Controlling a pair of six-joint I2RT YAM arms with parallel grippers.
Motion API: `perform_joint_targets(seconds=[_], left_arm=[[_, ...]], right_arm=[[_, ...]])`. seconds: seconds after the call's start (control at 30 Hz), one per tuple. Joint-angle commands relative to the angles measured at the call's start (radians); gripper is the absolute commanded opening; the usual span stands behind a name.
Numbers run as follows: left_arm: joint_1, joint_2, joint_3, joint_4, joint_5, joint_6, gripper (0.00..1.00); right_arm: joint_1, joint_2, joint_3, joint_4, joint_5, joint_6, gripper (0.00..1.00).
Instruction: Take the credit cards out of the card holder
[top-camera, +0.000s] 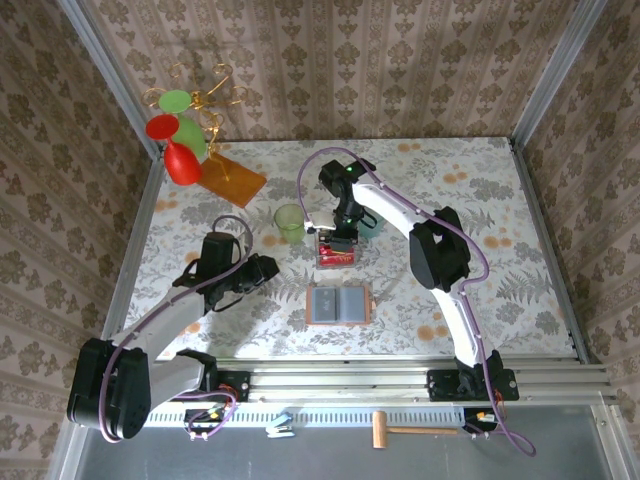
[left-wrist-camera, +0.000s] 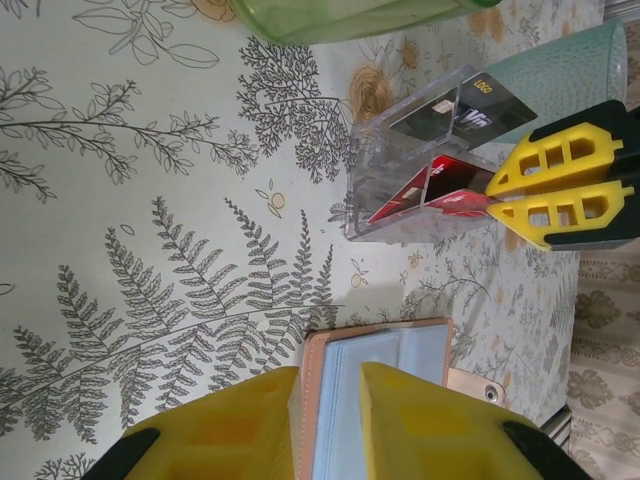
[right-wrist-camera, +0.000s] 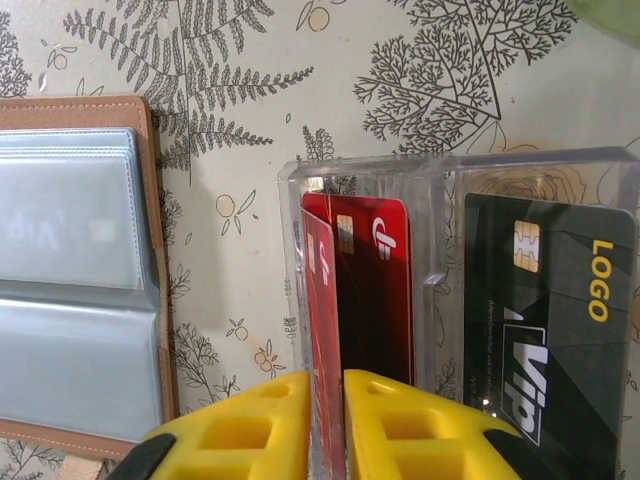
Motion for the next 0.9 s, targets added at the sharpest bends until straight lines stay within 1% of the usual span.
perform_joint_targets(seconds=[0.0, 0.17, 0.43, 0.5, 0.53, 0.77, 0.87], left_arm=[[0.001, 0.013, 0.003, 0.019, 0.025, 0.006, 0.23], [-0.018, 0.022, 0.008, 0.031, 0.022, -0.004, 0.23], [-0.096, 0.048, 0.003, 0.066, -0.01, -0.031, 0.23], [-0.111, 0.059, -0.001, 0.082, -0.022, -0.041, 0.23], [-0.141, 0.067, -0.001, 0.091, -0.027, -0.046, 0.22], [-0.226, 0.11, -0.005, 0.135, -0.058, -0.08, 0.22], [-0.259, 0.122, -0.022, 0.156, -0.072, -0.099, 0.21]], right_arm=[[-0.007, -0.063, 0.002, 0.008, 0.004, 0.038, 0.19], [-0.005, -0.149, -0.085, 0.087, 0.006, 0.096, 0.21], [0.011, -0.36, -0.368, 0.368, 0.02, 0.264, 0.23], [0.023, -0.409, -0.433, 0.436, 0.029, 0.346, 0.23], [0.029, -0.428, -0.456, 0.462, 0.035, 0.395, 0.23], [0.099, -0.542, -0.641, 0.591, 0.083, 0.72, 0.23], [0.132, -0.587, -0.71, 0.649, 0.084, 0.898, 0.24]])
